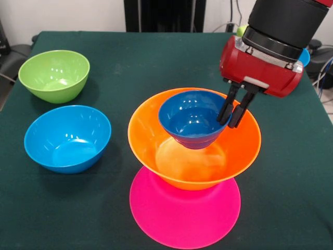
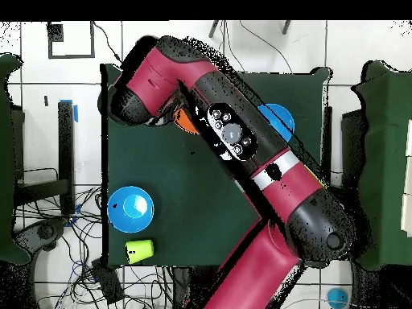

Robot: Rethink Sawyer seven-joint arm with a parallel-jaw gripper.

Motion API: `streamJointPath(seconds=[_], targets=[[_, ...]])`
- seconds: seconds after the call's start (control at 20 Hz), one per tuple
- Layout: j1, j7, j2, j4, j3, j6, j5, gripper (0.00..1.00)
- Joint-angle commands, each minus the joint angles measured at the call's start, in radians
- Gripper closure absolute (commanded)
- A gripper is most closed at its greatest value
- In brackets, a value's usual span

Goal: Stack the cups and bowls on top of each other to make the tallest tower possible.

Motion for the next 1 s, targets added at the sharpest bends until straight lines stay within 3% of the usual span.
streamJointPath(seconds=[0.05,0.3,0.35,0.5,1.0], targets=[[0.041,0.021,0.027,-0.028,-0.094,0.046,-0.059,1.0],[0.034,0.001,0.033,-0.038,-0.084,0.014,-0.064,1.0],[0.029,0.003,0.038,-0.041,-0.08,0.002,-0.067,0.0],[0.037,0.038,0.027,-0.045,-0.081,0.01,-0.077,0.0],[0.036,0.016,0.028,-0.041,-0.077,0.024,-0.06,0.0]])
